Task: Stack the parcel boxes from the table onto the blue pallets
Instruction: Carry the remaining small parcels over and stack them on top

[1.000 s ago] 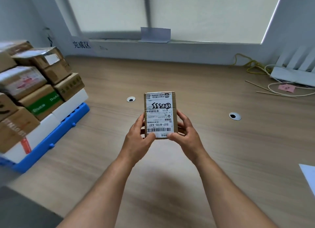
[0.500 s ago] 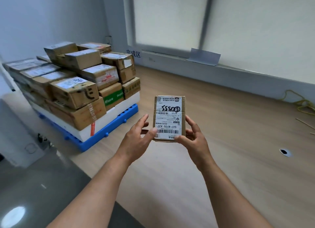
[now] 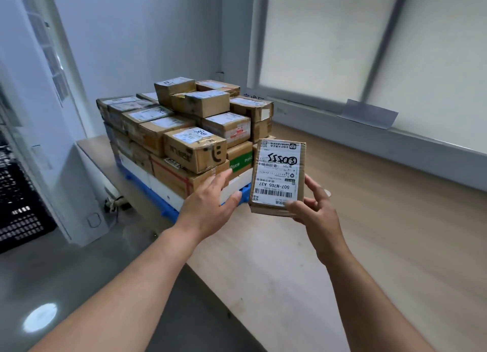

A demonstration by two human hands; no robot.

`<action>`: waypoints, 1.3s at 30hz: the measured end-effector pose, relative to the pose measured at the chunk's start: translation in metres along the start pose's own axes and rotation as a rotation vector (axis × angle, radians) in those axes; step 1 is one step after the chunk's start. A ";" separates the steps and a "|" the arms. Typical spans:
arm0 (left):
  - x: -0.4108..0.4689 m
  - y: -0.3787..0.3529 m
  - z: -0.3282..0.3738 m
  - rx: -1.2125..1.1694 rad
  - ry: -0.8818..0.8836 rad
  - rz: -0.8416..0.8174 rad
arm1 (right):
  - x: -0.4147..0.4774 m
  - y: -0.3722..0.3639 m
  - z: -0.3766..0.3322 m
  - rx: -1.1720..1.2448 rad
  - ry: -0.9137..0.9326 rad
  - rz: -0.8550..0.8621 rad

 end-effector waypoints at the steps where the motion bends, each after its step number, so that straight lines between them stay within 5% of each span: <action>1: 0.003 0.005 -0.005 0.031 -0.014 0.011 | 0.003 -0.007 -0.002 -0.003 0.006 0.002; 21: 0.137 0.040 -0.067 0.333 -0.130 0.092 | 0.144 -0.083 -0.015 0.005 0.065 0.063; 39: 0.256 0.038 -0.110 0.328 -0.251 0.090 | 0.242 -0.117 -0.005 -0.045 -0.019 0.126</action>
Point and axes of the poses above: each hand's wrist, its own x-axis towards the middle knuckle, its own y-axis out of the back of the hand, z = x × y, the point moved 5 cm from there along x, towards the middle knuckle, and after that the axes turned 9 degrees about x, right-handed, at the moved point
